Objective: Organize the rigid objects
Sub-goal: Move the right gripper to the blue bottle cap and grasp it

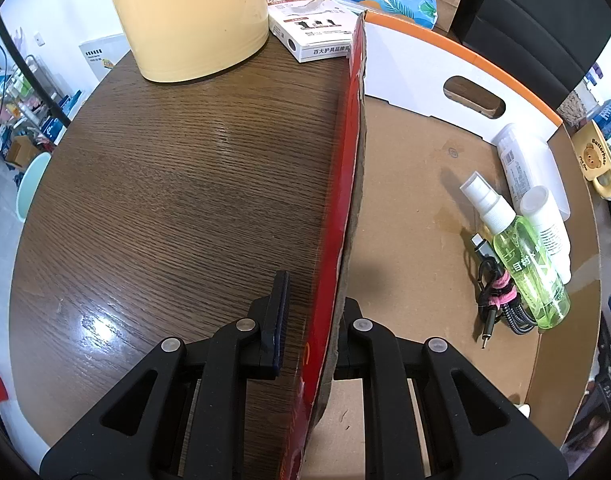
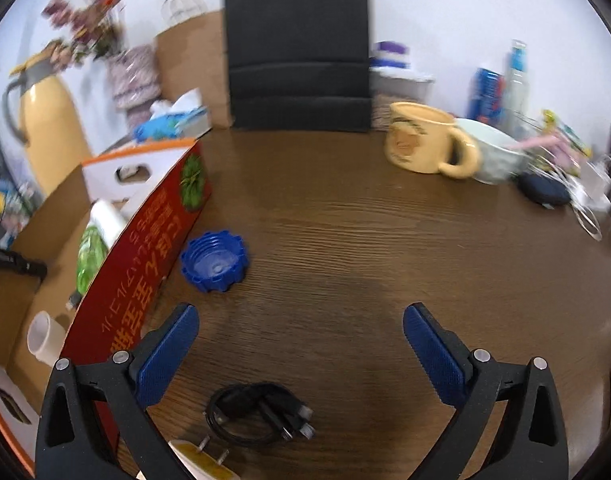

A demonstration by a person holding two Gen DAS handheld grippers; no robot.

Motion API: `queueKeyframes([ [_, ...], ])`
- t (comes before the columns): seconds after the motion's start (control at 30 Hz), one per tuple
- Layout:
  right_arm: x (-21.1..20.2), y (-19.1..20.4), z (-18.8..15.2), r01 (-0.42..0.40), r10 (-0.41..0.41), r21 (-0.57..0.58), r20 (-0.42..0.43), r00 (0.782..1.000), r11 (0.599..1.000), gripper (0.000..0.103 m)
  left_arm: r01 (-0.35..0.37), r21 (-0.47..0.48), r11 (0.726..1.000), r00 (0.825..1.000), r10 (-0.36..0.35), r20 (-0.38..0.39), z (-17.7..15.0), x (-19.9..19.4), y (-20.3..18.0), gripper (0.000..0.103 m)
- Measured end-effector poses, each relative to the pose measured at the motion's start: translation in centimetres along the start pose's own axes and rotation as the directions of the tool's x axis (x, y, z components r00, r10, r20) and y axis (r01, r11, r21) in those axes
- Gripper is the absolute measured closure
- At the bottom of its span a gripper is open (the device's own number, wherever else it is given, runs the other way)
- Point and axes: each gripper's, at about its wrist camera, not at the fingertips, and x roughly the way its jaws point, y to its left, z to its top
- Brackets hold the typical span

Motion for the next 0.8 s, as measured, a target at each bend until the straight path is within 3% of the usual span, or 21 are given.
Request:
queueKeyframes([
  [0.13, 2.3, 2.7, 1.1, -0.041, 0.027, -0.181, -0.081, 0.996, 0.983, 0.000, -0.001, 0.001, 1.000, 1.000, 0.001, 0.001, -0.1, 0.0, -0.1, 0.092],
  [0.33, 5.6, 5.2, 2.8, -0.004, -0.043, -0.375, -0.117, 0.992, 0.927, 0.000, -0.005, 0.001, 1.000, 1.000, 0.005, 0.001, -0.1, 0.0, -0.1, 0.092],
  [0.53, 9.0, 3.9, 4.3, -0.095, 0.041, -0.334, -0.165, 0.985, 0.938, 0.000, -0.002, -0.005, 1.000, 1.000, 0.002, 0.001, -0.1, -0.1, 0.1, 0.092],
  [0.63, 10.0, 2.8, 4.5, -0.186, 0.139, -0.244, -0.199, 0.970, 0.952, 0.000, -0.006, -0.004, 1.000, 1.000, 0.006, 0.006, -0.1, -0.2, 0.1, 0.092],
  [0.8, 10.2, 2.8, 4.7, -0.191, 0.143, -0.241, -0.203, 0.969, 0.951, 0.000, -0.009, -0.007, 1.000, 1.000, 0.009, 0.009, -0.2, -0.3, 0.1, 0.092],
])
